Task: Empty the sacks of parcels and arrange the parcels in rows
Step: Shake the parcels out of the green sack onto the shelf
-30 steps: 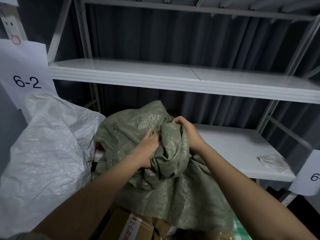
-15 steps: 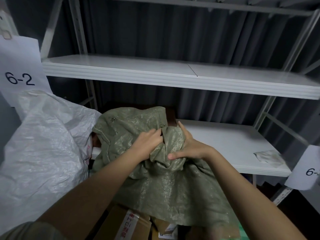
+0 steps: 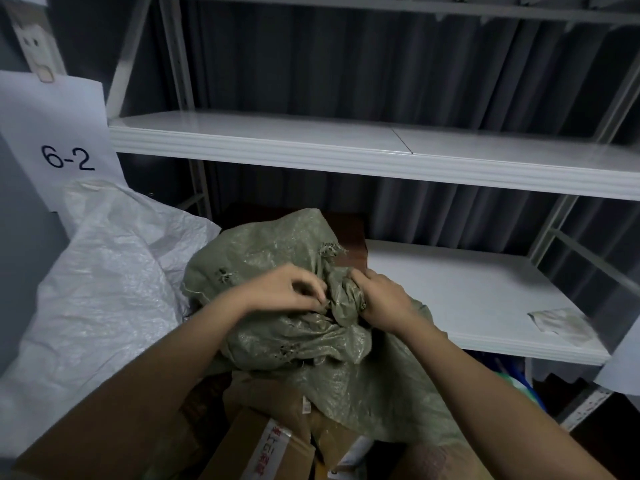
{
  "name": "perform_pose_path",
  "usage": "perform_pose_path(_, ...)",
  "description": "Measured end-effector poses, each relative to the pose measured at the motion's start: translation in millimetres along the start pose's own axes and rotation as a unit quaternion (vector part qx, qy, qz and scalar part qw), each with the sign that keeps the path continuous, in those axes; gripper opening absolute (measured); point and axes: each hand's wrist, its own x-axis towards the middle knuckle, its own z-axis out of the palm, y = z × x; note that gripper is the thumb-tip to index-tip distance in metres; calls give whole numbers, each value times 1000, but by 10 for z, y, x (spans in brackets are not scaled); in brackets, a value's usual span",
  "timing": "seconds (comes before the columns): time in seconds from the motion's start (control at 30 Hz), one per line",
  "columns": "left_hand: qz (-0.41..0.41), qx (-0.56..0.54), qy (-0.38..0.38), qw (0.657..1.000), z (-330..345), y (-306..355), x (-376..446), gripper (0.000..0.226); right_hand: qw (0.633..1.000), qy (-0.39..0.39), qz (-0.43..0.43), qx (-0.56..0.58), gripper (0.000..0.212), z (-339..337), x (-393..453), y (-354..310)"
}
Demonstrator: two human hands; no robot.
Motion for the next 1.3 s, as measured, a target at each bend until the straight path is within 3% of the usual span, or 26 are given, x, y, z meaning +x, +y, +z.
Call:
perform_pose_path(0.03, 3, 21, 65, 998, -85, -48, 4, 29, 1000, 4, -7, -7, 55, -6, -3, -6)
perform_pose_path(0.1, -43, 157, 112, 980, -175, -184, 43, 72, 999, 9, -29, -27, 53, -29, -13, -27)
perform_pose_path(0.17, -120, 317, 53, 939, -169, -299, 128, 122, 996, 28, -63, -55, 51, -38, -29, -58)
perform_pose_path(0.27, -152, 439, -16, 885, -78, -335, 280, 147, 986, 58, -115, -101, 50, -59, -63, -110)
perform_pose_path(0.43, -98, 470, -40, 876, 173, -450, 495, 131, 974, 120, -154, -114, 40, -84, -111, -154)
perform_pose_path(0.6, -81, 280, 26, 956, 319, -499, 486, 52, 977, 129, -128, -113, 52, -51, -134, -164)
perform_pose_path(0.73, -110, 275, 83, 952, 304, -493, 422, 25, 980, 118, -116, -108, 52, -128, -72, -163)
perform_pose_path(0.83, -87, 220, 209, 949, 195, -424, 451, 29, 985, 144, -50, -87, 56, -248, 45, -136)
perform_pose_path(0.87, -88, 216, 218, 948, 168, -392, 451, 34, 985, 142, -42, -84, 55, -270, 64, -138)
perform_pose_path(0.97, -110, 245, 148, 952, 187, -380, 419, 48, 992, 84, -48, -78, 49, -245, 96, -124)
perform_pose_path(1.1, -123, 238, 197, 943, 95, -369, 402, 60, 991, 129, 12, -28, 54, -270, 153, -31)
perform_pose_path(1.17, -128, 249, 209, 937, 51, -355, 392, 60, 993, 116, 15, -12, 55, -270, 169, -4)
perform_pose_path(1.3, -131, 235, 256, 928, -42, -314, 398, 57, 981, 182, 57, 36, 52, -305, 216, 4)
